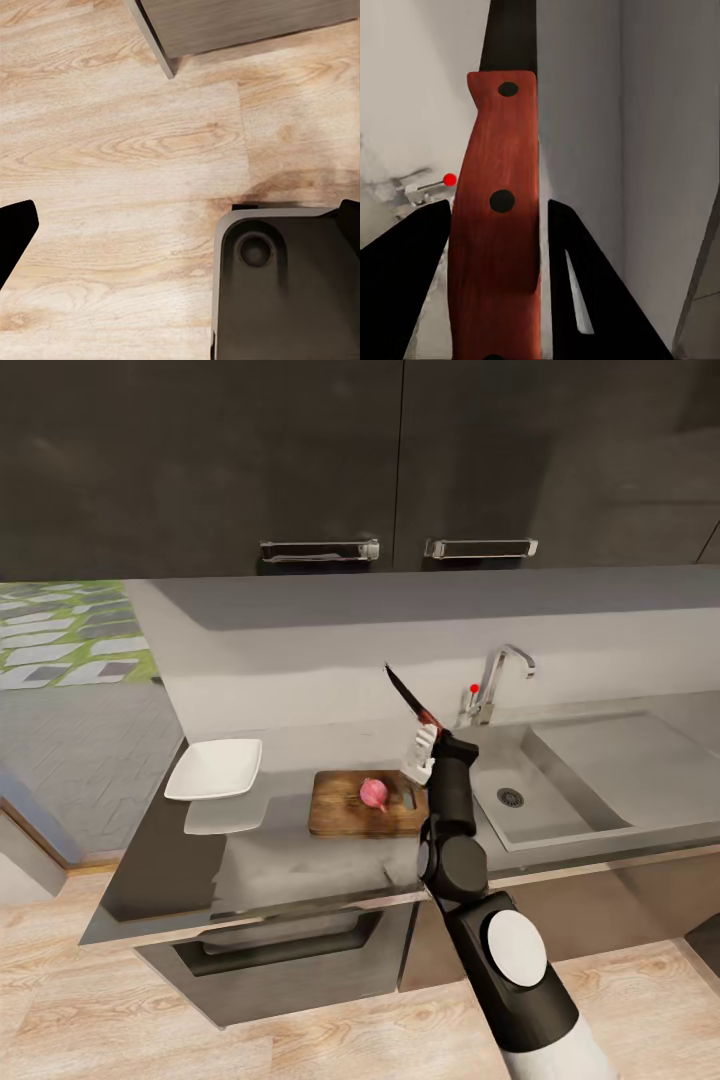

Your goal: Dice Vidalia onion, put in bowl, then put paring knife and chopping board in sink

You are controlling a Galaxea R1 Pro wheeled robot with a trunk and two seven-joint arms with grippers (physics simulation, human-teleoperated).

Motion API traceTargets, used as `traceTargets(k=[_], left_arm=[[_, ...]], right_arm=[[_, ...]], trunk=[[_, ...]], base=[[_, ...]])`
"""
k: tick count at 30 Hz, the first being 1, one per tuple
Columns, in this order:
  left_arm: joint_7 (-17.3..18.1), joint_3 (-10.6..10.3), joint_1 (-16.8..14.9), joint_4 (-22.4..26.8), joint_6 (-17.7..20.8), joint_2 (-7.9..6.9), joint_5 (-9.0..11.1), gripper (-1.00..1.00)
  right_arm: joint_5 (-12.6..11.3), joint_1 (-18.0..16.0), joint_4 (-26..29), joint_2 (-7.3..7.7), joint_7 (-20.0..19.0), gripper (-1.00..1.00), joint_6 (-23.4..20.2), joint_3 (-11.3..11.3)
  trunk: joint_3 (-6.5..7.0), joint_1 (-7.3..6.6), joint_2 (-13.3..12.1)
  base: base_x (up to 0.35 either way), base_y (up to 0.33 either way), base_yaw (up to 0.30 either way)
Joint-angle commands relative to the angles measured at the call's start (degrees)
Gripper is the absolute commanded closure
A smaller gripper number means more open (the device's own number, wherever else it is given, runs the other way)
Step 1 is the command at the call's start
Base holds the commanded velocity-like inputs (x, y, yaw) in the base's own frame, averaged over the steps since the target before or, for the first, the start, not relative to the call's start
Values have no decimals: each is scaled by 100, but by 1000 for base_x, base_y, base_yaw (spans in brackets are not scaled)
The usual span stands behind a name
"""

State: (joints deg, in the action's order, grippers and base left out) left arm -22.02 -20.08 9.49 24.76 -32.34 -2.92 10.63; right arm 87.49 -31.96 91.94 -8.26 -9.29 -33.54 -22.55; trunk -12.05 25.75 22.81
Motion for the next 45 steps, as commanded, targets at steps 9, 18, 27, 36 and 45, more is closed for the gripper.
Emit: traceTargets(k=[9, 18, 27, 36, 45], left_arm=[[-23, -49, 2, -29, -15, 2, 49, -100], [-22, -49, 0, -32, -18, 2, 45, -100], [-22, -49, 0, -32, -18, 2, 44, -100], [-22, -49, 0, -32, -18, 2, 45, -100], [-22, -49, 0, -32, -16, 2, 46, -100]], right_arm=[[811, -216, -238, -174, -1680, 100, -183, 22], [1516, -222, -245, -174, -2881, 100, -180, -8], [1724, -223, -216, -174, -2982, 100, -186, -100], [1778, -223, -150, -174, -2973, 100, -455, -686], [1780, -223, -116, -174, -2967, 100, -536, -724]], trunk=[[-10, 3, 11], [-10, 3, 11], [-10, 3, 11], [-10, 3, 11], [-10, 3, 11]], base=[[0, 0, 0], [-71, 0, 0], [-39, 0, 0], [-1, 0, 0], [0, 0, 0]])
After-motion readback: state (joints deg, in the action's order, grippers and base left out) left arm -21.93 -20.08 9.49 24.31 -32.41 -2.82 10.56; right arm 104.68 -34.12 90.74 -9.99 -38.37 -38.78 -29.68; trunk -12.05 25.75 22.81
